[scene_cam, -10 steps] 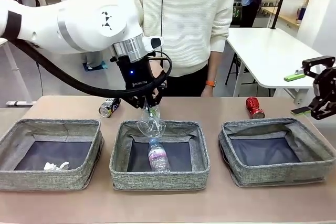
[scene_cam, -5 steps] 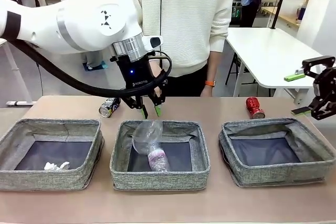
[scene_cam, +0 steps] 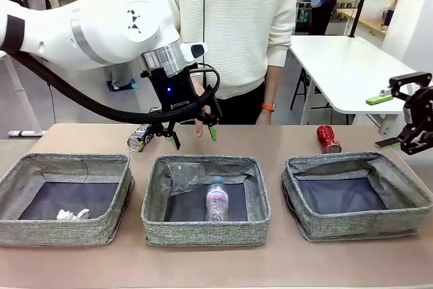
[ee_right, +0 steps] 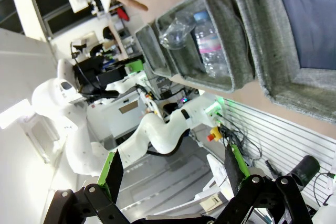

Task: Sort the waste into the appropriate baskets.
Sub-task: Place the picked waste into the Fabric basket indicated by the person.

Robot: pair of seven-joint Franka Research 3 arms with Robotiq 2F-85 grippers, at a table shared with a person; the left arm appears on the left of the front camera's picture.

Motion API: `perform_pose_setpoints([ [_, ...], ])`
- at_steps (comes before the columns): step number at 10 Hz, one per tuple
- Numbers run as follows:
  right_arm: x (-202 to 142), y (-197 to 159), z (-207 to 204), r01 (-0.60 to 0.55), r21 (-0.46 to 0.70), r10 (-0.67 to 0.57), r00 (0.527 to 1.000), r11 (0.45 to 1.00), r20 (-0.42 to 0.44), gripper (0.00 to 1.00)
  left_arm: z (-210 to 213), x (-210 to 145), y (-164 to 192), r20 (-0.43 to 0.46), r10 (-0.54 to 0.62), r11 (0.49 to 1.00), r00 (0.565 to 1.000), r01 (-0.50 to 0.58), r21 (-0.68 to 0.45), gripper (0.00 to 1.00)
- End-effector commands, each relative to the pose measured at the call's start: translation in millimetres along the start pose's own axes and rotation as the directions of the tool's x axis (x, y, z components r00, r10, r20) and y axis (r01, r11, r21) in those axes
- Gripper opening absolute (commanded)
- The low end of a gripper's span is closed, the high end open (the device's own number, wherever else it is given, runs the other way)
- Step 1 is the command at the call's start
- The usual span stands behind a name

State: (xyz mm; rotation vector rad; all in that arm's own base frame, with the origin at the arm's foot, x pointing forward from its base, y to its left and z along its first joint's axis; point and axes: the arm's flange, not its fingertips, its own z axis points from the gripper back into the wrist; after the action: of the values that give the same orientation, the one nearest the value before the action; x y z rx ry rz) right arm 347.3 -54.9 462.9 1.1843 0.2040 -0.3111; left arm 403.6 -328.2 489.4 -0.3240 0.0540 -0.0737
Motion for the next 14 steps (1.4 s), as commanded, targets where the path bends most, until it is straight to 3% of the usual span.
perform_pose_setpoints([
  [1,-1.2,3.4,1.6,0.013,-0.004,-0.013,1.000,1.000,-0.008,1.00,5.5,-0.1,3.8,-0.022,-0.019,0.999,1.000,0.018,-0.043,1.00],
  [3,-1.2,3.4,1.6,0.013,-0.004,-0.013,1.000,1.000,-0.008,1.00,6.5,1.9,4.7,-0.059,-0.071,0.993,0.996,0.065,-0.104,1.00],
  [4,-1.2,3.4,1.6,0.013,-0.004,-0.013,1.000,1.000,-0.008,1.00,13.2,4.1,11.3,-0.112,-0.180,0.961,0.977,0.151,-0.231,1.00],
  [5,-1.2,3.4,1.6,0.013,-0.004,-0.013,1.000,1.000,-0.008,1.00,27.0,8.1,27.6,-0.132,-0.290,0.898,0.948,0.222,-0.379,1.00],
  [7,-1.2,3.4,1.6,0.013,-0.004,-0.013,1.000,1.000,-0.008,1.00,60.6,13.1,86.9,-0.062,-0.378,0.745,0.924,0.263,-0.612,1.00],
  [10,-1.2,3.4,1.6,0.013,-0.004,-0.013,1.000,1.000,-0.008,1.00,74.2,5.8,211.7,0.045,-0.204,0.659,0.978,0.171,-0.733,1.00],
  [12,-1.2,3.4,1.6,0.013,-0.004,-0.013,1.000,1.000,-0.008,1.00,73.8,-10.2,301.8,0.030,0.014,0.636,0.999,0.014,-0.772,1.00],
  [13,-1.2,3.4,1.6,0.013,-0.004,-0.013,1.000,1.000,-0.008,1.00,73.4,-27.5,343.6,0.095,-0.018,0.544,0.995,0.089,-0.834,1.00],
  [14,-1.2,3.4,1.6,0.013,-0.004,-0.013,1.000,1.000,-0.008,1.00,70.3,-41.7,368.5,0.128,0.031,0.506,0.991,0.095,-0.857,1.00],
])
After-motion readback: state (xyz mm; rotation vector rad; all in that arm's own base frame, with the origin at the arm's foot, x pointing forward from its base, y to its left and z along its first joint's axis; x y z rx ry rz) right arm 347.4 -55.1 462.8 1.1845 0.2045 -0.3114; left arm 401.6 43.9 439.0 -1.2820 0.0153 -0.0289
